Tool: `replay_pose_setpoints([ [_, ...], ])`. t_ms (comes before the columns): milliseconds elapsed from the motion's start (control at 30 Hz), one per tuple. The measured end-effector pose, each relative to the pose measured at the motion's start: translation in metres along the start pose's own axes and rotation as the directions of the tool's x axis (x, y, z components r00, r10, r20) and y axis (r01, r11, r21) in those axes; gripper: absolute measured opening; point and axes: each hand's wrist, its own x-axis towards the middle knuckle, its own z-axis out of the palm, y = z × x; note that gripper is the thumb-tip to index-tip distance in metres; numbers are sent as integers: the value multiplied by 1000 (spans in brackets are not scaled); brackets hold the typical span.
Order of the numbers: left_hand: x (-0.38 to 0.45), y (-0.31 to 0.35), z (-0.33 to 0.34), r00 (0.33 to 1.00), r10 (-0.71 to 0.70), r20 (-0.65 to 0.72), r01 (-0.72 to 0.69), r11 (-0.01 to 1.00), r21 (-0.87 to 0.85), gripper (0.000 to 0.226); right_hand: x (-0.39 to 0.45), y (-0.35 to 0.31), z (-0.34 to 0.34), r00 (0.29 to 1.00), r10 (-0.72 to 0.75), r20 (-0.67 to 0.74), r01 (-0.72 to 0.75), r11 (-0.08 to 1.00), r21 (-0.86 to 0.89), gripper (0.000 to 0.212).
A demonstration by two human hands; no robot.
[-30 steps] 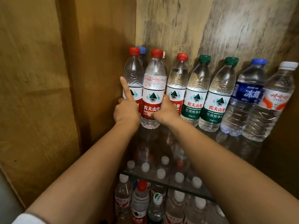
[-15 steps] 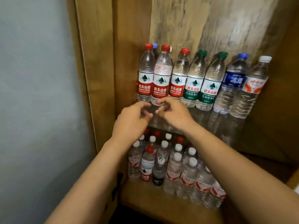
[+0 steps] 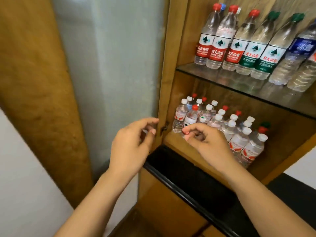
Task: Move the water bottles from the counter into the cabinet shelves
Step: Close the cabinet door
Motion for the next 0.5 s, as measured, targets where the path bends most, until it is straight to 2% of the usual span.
replay_pose_setpoints([
  [67,-8,-1,-29,966,131,-223,-107,987,120,27,-10,-6,17,999,-5,36,4,1000,22,24],
  [133,-10,-5,-57,861,303,-409,-174,930,324,32,-15,-17,37,998,-21,63,18,999,40,26],
  [200,-12,-11,-82,762,440,-476,-167,842,513,37,-14,-32,59,994,-36,104,28,997,74,32],
  [267,-14,-17,-103,729,471,-496,-116,800,589,40,-11,-51,82,986,-60,158,43,993,108,41],
  [333,-13,-23,-123,702,474,-532,-71,789,610,42,-10,-71,105,973,-90,212,63,989,133,51],
  [400,-6,-28,-142,692,471,-547,-93,810,579,51,-11,-90,127,963,-121,241,88,986,143,65],
  [467,3,-35,-158,729,450,-516,-218,867,448,62,-13,-107,147,958,-176,225,132,971,197,81],
  [500,6,-38,-163,771,399,-496,-274,912,306,67,-15,-115,156,956,-210,204,160,959,235,88],
])
